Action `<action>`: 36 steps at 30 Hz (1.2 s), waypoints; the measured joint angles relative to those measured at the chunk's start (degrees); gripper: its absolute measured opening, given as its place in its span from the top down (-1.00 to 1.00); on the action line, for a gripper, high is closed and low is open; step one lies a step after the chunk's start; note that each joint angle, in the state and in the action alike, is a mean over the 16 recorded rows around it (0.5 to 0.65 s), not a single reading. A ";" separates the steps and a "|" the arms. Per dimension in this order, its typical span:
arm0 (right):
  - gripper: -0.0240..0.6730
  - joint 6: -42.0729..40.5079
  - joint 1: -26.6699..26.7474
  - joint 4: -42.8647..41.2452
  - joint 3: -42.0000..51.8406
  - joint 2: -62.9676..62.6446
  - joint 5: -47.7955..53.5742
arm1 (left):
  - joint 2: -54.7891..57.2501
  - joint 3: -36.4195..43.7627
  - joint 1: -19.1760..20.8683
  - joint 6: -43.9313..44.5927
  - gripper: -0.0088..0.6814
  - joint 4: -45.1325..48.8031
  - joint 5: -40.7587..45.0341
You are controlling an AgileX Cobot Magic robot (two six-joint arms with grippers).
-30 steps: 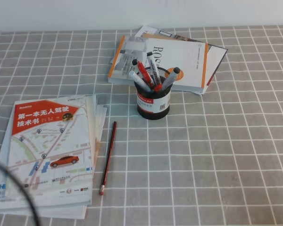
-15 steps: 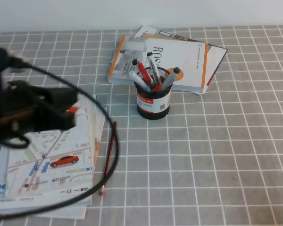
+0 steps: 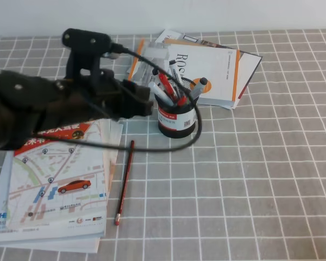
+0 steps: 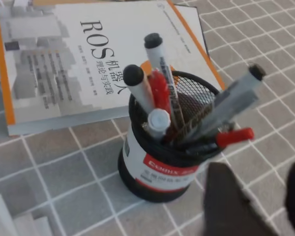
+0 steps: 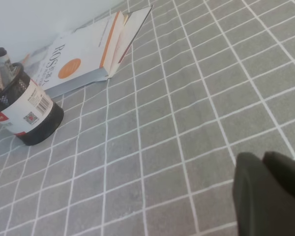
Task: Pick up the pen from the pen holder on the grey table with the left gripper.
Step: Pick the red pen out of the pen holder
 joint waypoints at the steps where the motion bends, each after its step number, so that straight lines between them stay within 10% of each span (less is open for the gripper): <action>1: 0.97 0.00 0.00 0.00 0.00 0.00 0.00 | 1.42 -0.96 -0.16 0.11 0.32 -0.70 -0.23; 9: 0.97 0.00 0.00 0.00 0.00 0.00 0.00 | 11.72 -8.24 -0.58 2.30 -0.36 -7.70 -0.78; 16: 0.97 0.00 0.00 0.00 0.00 0.00 0.00 | 18.19 -13.48 -1.12 6.53 -0.52 -13.20 -2.55; 24: 0.97 0.00 0.00 0.00 0.00 0.00 0.00 | 21.44 -16.31 -1.59 10.11 -0.32 -16.86 -5.63; 36: 0.97 0.00 0.00 0.00 0.00 0.00 0.00 | 21.90 -16.68 -1.61 10.60 0.53 -17.75 -6.46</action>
